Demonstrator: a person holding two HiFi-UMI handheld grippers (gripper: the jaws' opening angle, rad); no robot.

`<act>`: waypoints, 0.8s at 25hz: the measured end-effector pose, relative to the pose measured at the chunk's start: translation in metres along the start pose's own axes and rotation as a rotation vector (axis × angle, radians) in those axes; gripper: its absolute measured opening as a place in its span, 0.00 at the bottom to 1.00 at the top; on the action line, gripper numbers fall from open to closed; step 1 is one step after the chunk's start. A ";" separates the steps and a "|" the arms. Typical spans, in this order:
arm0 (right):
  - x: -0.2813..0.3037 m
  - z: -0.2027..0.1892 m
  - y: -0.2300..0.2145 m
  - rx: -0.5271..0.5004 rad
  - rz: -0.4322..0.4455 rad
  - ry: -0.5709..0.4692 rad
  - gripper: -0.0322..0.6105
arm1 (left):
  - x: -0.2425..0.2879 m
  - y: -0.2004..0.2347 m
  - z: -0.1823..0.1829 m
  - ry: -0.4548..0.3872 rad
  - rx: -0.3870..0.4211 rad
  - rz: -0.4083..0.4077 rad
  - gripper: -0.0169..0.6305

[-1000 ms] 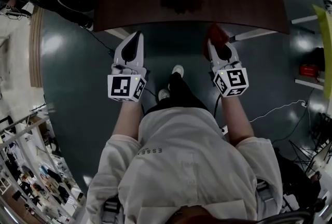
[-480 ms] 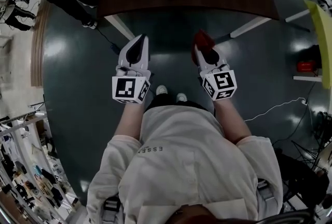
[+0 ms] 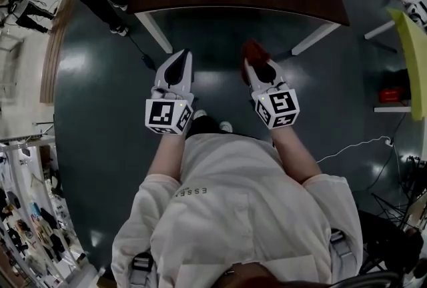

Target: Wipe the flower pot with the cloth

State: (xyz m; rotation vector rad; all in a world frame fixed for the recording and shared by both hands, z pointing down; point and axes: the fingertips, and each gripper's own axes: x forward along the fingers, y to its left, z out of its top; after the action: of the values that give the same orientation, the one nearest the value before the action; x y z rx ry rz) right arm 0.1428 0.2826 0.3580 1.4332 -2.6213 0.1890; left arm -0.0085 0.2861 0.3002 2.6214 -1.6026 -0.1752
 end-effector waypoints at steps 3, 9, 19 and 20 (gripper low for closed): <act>-0.011 -0.001 0.005 -0.003 0.005 -0.009 0.13 | -0.007 -0.007 -0.001 0.003 -0.001 -0.002 0.05; -0.029 -0.005 0.005 -0.015 -0.012 -0.017 0.13 | -0.013 -0.017 0.001 0.001 0.006 -0.017 0.05; -0.029 -0.004 0.005 -0.048 -0.036 -0.006 0.13 | -0.022 -0.013 0.003 -0.006 0.000 -0.029 0.05; -0.028 -0.004 0.005 -0.046 -0.038 -0.003 0.13 | -0.022 -0.011 0.003 -0.005 -0.003 -0.027 0.05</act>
State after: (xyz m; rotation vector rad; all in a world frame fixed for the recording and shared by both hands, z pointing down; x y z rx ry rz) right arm 0.1541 0.3089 0.3567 1.4676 -2.5813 0.1220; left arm -0.0092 0.3105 0.2973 2.6441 -1.5675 -0.1849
